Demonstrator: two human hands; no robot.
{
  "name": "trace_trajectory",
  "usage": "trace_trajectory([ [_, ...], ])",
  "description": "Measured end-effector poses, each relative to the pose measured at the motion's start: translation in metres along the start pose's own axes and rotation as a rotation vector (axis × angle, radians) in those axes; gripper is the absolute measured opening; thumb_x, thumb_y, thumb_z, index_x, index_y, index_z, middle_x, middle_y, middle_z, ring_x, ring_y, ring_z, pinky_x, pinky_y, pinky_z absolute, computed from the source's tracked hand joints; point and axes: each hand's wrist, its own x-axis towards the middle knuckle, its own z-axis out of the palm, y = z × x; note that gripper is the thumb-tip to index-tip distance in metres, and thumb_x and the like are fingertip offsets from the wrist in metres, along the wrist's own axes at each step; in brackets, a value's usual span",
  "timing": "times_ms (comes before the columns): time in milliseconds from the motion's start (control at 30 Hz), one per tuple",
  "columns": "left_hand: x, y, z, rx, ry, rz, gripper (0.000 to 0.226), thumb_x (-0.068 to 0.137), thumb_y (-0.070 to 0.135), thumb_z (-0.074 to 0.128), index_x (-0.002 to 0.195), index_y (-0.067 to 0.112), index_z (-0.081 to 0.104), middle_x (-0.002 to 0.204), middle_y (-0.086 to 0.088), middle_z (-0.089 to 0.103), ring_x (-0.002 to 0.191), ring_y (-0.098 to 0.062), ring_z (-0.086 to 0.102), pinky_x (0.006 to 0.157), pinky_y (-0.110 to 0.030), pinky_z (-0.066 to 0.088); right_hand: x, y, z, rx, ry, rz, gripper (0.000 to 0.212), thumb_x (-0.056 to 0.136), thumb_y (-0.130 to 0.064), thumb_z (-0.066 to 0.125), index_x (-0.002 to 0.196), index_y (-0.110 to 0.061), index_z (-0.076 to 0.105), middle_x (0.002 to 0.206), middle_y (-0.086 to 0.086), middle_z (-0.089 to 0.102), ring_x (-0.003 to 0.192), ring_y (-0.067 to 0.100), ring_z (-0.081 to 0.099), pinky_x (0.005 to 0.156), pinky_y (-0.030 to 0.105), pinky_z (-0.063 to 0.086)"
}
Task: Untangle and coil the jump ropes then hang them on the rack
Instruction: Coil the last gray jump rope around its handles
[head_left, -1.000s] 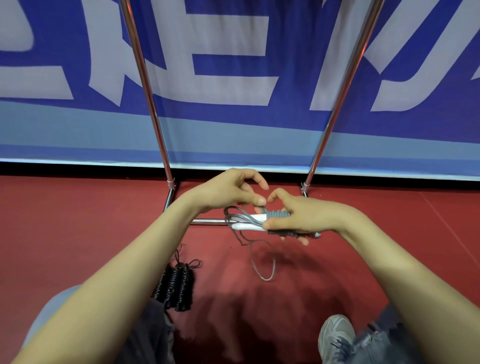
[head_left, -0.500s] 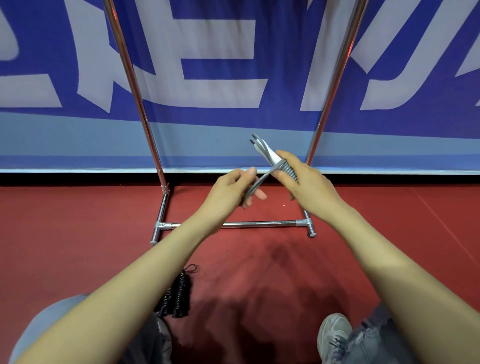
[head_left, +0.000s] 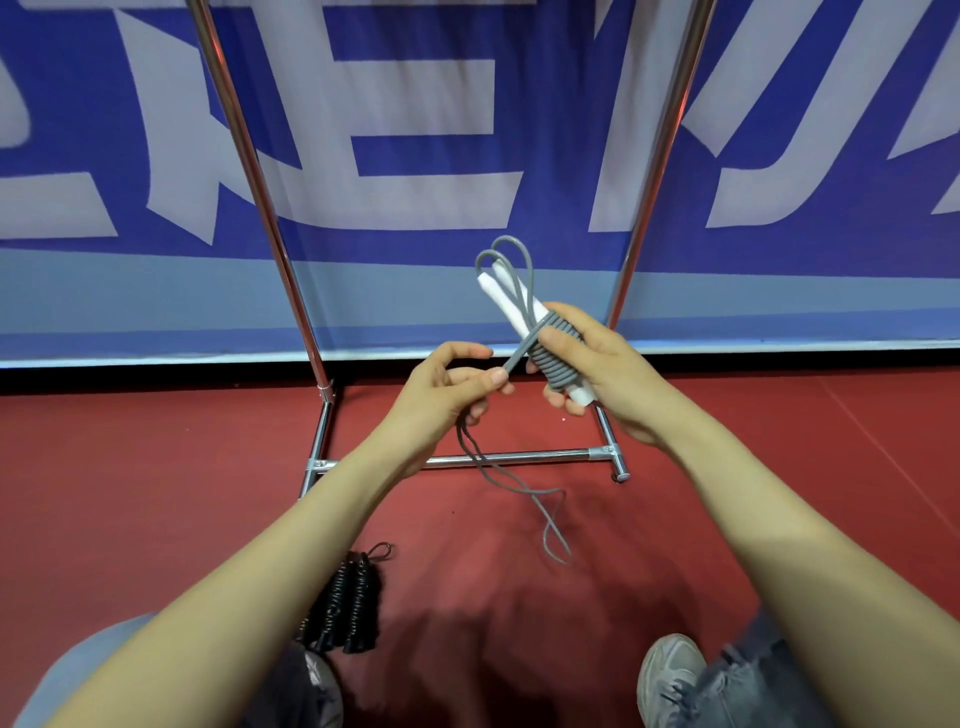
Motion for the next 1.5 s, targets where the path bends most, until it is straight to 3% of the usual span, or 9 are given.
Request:
trace_trajectory([
  [200,0.001,-0.009,-0.004,0.199,-0.003,-0.059,0.023,0.088,0.02,0.066,0.103,0.008,0.053,0.053,-0.001,0.058,0.044,-0.011,0.043,0.05,-0.019,0.037,-0.004,-0.004,0.009,-0.007,0.042,-0.012,0.043,0.084,-0.054,0.053,0.121,-0.033,0.057,0.069,0.009,0.059,0.039,0.019,0.045,0.039,0.022,0.029],
  [367,0.006,-0.004,-0.023,0.245,-0.078,-0.011,0.022,0.086,0.001,0.064,0.106,0.003,0.054,0.055,0.004,0.058,0.051,-0.006,0.052,0.056,-0.016,0.042,-0.013,-0.007,0.009,-0.158,-0.135,0.009,0.063,0.086,-0.05,0.053,0.143,-0.052,0.028,0.07,0.013,0.065,0.041,0.023,0.049,0.038,0.022,0.035],
  [500,0.007,0.015,-0.047,0.454,-0.228,0.074,0.044,0.081,-0.01,0.064,0.12,0.006,0.053,0.08,-0.002,0.071,0.074,-0.019,0.059,0.066,-0.031,0.045,-0.023,-0.01,0.012,-0.435,-0.375,0.131,0.078,0.083,-0.055,0.056,0.147,-0.049,0.012,0.077,0.017,0.068,0.049,0.027,0.058,0.041,0.024,0.042],
  [667,0.004,0.022,-0.03,0.564,-0.42,-0.006,0.052,0.072,-0.005,0.078,0.116,0.01,0.053,0.076,-0.012,0.074,0.074,-0.022,0.068,0.071,-0.031,0.049,-0.021,0.006,0.024,-0.677,-0.53,0.355,0.076,0.088,-0.046,0.062,0.146,-0.032,0.014,0.073,0.006,0.07,0.049,0.023,0.062,0.041,0.023,0.043],
  [867,-0.004,0.007,-0.006,0.536,-0.121,0.115,0.035,0.081,0.002,0.073,0.107,0.016,0.056,0.085,-0.008,0.075,0.058,-0.01,0.061,0.058,-0.03,0.052,-0.012,0.023,0.021,-1.126,-0.202,0.158,0.041,0.092,-0.055,0.046,0.126,-0.036,0.034,0.088,0.003,0.063,0.065,0.026,0.061,0.062,0.029,0.044],
  [1033,-0.004,-0.001,-0.002,0.584,0.061,0.359,0.066,0.086,0.008,0.07,0.14,0.021,0.033,0.103,0.014,0.068,0.056,-0.021,0.058,0.053,-0.028,0.053,-0.005,0.02,0.017,-0.993,0.109,0.015,0.035,0.093,-0.059,0.043,0.117,-0.035,0.043,0.116,-0.007,0.06,0.082,0.025,0.059,0.08,0.038,0.044],
  [1133,-0.009,-0.006,0.003,0.624,0.119,0.459,0.066,0.086,0.017,0.072,0.138,0.024,0.031,0.107,0.015,0.062,0.052,-0.021,0.059,0.053,-0.029,0.052,-0.002,0.025,0.018,-1.032,0.184,-0.014,0.035,0.094,-0.056,0.042,0.121,-0.034,0.043,0.122,-0.005,0.058,0.092,0.026,0.061,0.08,0.037,0.042],
  [1333,-0.015,-0.001,0.011,0.36,0.147,0.159,0.017,0.093,0.025,0.061,0.107,0.019,0.052,0.08,-0.003,0.072,0.042,-0.007,0.039,0.049,-0.021,0.033,0.002,0.021,-0.001,-1.039,0.359,-0.027,0.041,0.093,-0.057,0.044,0.123,-0.03,0.043,0.123,0.0,0.055,0.104,0.033,0.058,0.078,0.039,0.041],
  [1500,-0.01,0.01,0.0,0.212,0.264,0.106,0.02,0.091,0.016,0.064,0.107,0.014,0.053,0.081,-0.007,0.074,0.043,-0.003,0.04,0.049,-0.017,0.034,0.004,0.025,-0.006,-1.237,0.324,-0.027,0.039,0.095,-0.056,0.042,0.121,-0.027,0.04,0.116,0.002,0.058,0.095,0.034,0.061,0.068,0.035,0.038],
])
